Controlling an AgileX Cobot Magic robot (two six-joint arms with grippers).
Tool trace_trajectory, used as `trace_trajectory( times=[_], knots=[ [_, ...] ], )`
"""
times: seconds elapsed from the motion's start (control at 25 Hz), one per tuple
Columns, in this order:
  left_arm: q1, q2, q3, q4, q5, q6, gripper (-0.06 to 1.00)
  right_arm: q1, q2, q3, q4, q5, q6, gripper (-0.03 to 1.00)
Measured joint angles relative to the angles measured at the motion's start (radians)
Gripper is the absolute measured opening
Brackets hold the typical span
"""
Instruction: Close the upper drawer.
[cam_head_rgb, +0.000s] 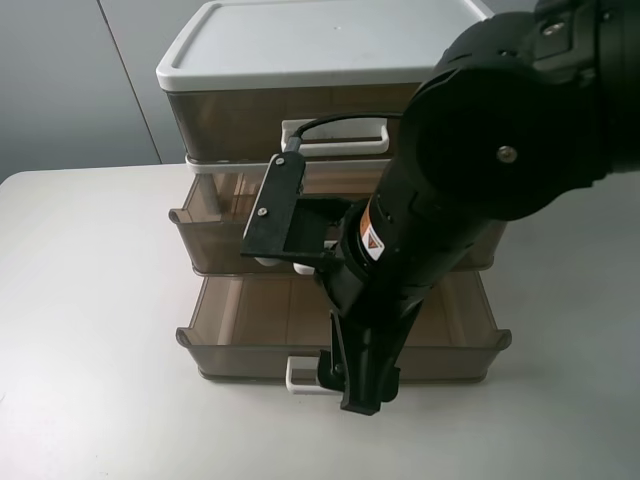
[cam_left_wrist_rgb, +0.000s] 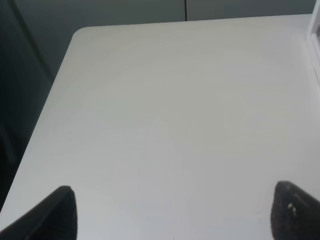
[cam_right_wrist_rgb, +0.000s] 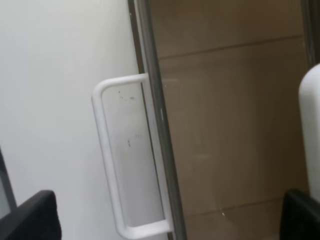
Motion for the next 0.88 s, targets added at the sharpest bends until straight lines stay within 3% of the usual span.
trace_trajectory(
  times=[0.56, 0.88],
  knots=[
    [0.0, 0.0, 0.0, 0.0, 0.0, 0.0, 0.74, -0.067, 0.0, 0.0, -0.13, -0.057, 0.004, 0.67],
    [0.0, 0.0, 0.0, 0.0, 0.0, 0.0, 0.74, -0.068, 0.014, 0.0, -0.132, -0.084, -0.02, 0.67]
  ],
)
